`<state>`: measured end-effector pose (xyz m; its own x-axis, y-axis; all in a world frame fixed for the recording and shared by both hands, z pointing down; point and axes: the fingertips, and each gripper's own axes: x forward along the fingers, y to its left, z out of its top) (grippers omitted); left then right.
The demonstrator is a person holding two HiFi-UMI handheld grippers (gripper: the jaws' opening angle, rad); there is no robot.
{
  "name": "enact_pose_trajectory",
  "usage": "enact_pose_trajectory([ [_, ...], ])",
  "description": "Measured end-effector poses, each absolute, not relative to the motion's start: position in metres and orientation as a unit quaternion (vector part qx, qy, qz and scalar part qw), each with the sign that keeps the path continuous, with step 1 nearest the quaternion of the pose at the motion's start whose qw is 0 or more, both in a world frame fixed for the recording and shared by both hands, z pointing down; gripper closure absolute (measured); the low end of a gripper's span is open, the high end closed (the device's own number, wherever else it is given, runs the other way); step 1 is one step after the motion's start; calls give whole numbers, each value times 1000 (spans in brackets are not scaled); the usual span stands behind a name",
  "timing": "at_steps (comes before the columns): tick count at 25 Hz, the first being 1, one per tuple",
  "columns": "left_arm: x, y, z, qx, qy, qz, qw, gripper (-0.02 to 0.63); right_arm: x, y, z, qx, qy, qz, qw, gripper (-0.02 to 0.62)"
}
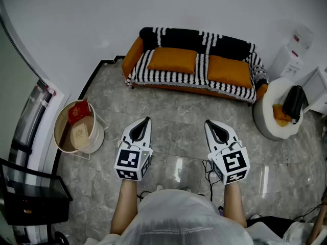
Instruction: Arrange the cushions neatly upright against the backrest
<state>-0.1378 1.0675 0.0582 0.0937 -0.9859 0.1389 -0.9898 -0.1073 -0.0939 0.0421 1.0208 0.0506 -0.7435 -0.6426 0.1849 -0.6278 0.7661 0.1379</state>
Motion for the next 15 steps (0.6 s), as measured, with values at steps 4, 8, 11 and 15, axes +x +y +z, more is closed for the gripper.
enact_pose_trajectory([
  [4, -123, 1070, 60, 743, -662, 93, 6, 603, 44, 1024, 55, 337, -934, -33, 115, 603],
  [8, -112, 1072, 65, 738, -668, 97, 9, 603, 59, 1021, 64, 341, -932, -32, 120, 603],
  [11, -109, 1080, 72, 729, -677, 96, 19, 603, 68, 1020, 69, 338, -935, -10, 107, 601],
  [15, -90, 1096, 94, 722, -682, 109, 36, 603, 79, 1029, 85, 321, -940, 13, 112, 601],
])
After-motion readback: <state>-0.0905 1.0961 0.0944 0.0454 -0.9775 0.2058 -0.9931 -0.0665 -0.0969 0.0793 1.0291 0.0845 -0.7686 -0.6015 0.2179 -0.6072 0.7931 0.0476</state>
